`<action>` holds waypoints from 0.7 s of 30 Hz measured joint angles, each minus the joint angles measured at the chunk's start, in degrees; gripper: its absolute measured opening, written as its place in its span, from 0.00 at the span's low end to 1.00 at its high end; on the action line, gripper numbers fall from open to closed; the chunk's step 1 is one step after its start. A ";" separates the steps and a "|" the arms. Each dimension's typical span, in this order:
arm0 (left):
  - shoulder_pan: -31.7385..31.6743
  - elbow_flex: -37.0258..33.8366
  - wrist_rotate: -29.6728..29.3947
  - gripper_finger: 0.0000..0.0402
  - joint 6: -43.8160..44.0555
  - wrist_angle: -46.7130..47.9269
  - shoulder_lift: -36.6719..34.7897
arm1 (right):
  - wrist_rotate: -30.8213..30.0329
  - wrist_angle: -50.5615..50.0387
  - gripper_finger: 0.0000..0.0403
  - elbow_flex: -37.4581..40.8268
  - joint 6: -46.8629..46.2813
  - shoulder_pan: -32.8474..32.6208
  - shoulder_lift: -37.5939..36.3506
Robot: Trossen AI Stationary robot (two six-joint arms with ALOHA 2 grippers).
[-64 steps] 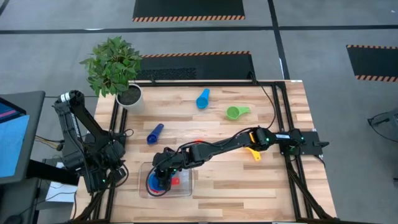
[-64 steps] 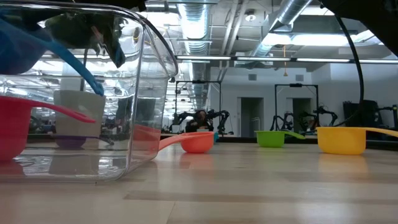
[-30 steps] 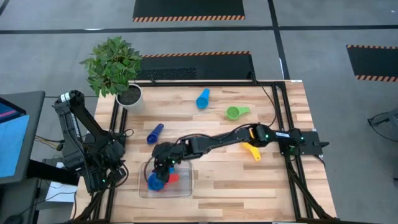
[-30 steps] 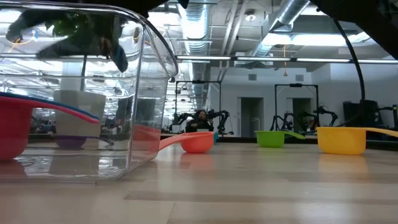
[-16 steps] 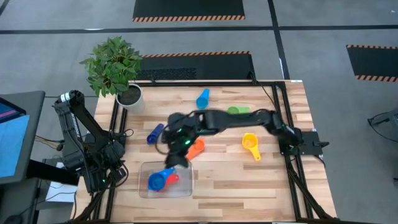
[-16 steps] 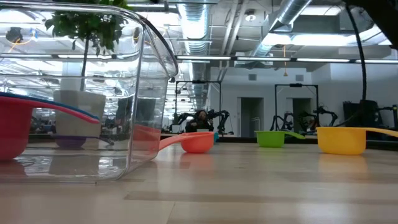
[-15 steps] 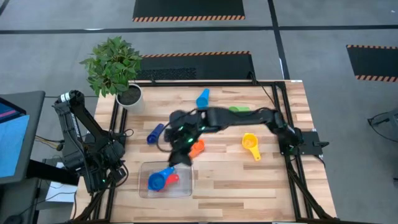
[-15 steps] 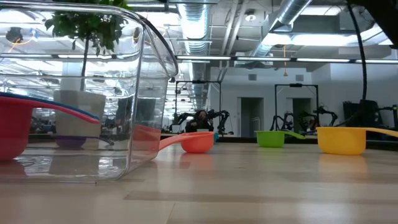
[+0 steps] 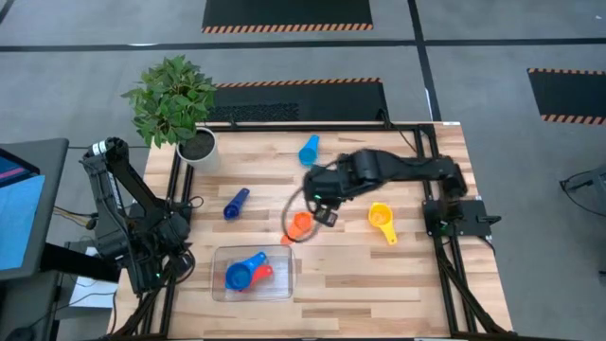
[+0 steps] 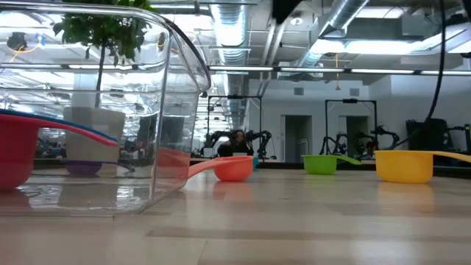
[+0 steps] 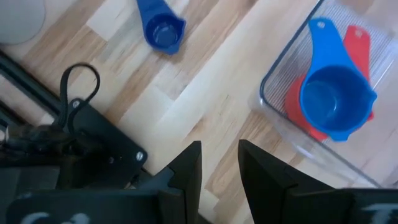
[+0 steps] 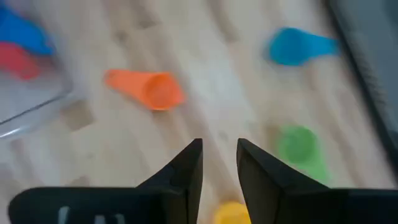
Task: Nest measuring cups in basket
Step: Stack the yellow measuring cup on top of the blue measuring cup into the transparent bin
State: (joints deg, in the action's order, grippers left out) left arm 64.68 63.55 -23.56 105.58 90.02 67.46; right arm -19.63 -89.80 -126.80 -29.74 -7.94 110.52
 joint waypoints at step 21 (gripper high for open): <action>-23.73 0.00 -9.01 0.23 -23.73 -13.34 -0.11 | -6.65 37.76 0.29 76.73 -36.45 -5.78 -42.88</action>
State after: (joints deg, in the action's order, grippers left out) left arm 40.95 63.55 -32.57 81.86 76.68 67.35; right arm -26.28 -52.04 -50.07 -66.19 -13.73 67.64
